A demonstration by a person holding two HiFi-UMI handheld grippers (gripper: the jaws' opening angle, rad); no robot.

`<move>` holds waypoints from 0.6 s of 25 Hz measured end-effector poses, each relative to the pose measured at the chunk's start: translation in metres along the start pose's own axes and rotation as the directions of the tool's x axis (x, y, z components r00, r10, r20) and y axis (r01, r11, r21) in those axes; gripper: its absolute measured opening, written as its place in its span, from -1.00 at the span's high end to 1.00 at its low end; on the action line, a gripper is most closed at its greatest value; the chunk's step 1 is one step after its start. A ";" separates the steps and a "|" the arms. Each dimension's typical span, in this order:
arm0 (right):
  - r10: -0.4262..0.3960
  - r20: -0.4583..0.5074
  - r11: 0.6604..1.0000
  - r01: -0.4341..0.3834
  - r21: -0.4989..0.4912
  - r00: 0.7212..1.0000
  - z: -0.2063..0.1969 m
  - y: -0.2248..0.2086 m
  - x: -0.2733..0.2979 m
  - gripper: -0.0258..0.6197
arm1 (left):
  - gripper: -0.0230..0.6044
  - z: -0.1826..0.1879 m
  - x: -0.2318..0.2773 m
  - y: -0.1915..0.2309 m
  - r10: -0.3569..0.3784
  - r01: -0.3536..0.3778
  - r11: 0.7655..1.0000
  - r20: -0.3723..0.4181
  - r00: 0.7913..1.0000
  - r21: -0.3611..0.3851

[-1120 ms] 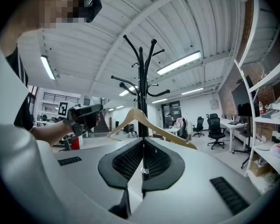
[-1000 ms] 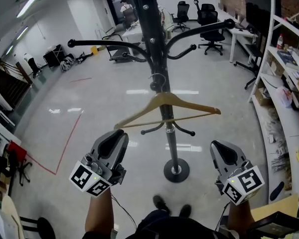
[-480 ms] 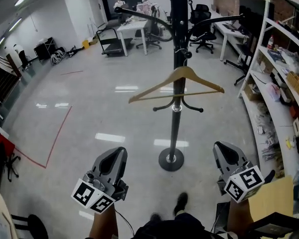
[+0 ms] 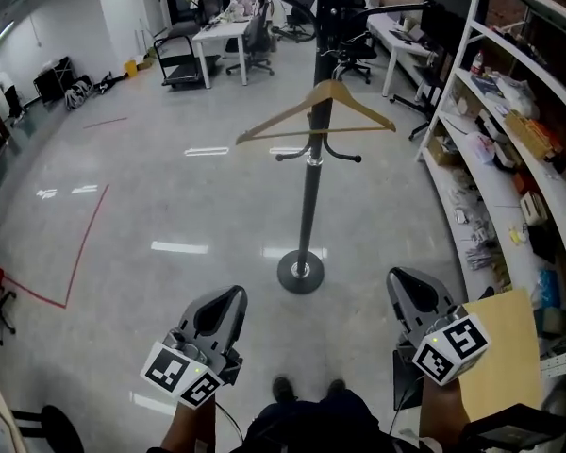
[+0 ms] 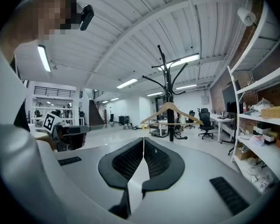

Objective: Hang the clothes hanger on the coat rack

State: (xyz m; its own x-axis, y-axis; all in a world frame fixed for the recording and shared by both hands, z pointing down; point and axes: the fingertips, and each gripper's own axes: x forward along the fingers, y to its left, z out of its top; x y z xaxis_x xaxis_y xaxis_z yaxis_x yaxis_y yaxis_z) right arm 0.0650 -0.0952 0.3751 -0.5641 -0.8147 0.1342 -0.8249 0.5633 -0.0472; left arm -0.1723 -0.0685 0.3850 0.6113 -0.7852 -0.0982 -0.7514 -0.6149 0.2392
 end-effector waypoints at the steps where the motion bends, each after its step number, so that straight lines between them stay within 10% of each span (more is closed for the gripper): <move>1: -0.002 0.005 1.000 0.002 0.005 1.000 -0.001 -0.001 -0.008 0.89 | 0.93 0.004 -0.001 -0.010 0.000 -0.001 1.000 0.014 1.000 0.017; 10: 0.082 0.010 0.995 -0.082 -0.050 0.997 -0.021 0.034 -0.113 0.89 | 0.93 -0.026 -0.050 -0.128 0.060 -0.059 0.997 -0.026 0.998 0.044; 15: 0.116 0.009 0.990 -0.116 0.074 0.993 -0.051 0.027 -0.178 0.90 | 0.93 -0.048 -0.066 -0.199 0.107 -0.101 0.993 -0.121 0.987 0.057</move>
State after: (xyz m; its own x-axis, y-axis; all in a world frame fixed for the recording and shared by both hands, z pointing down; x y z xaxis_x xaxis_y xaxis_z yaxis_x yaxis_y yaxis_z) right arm 0.1449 0.0718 0.4007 -0.6562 -0.7451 0.1189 -0.7541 0.6425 -0.1360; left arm -0.0514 0.1095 0.3898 0.5530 -0.8319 0.0460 -0.8221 -0.5359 0.1923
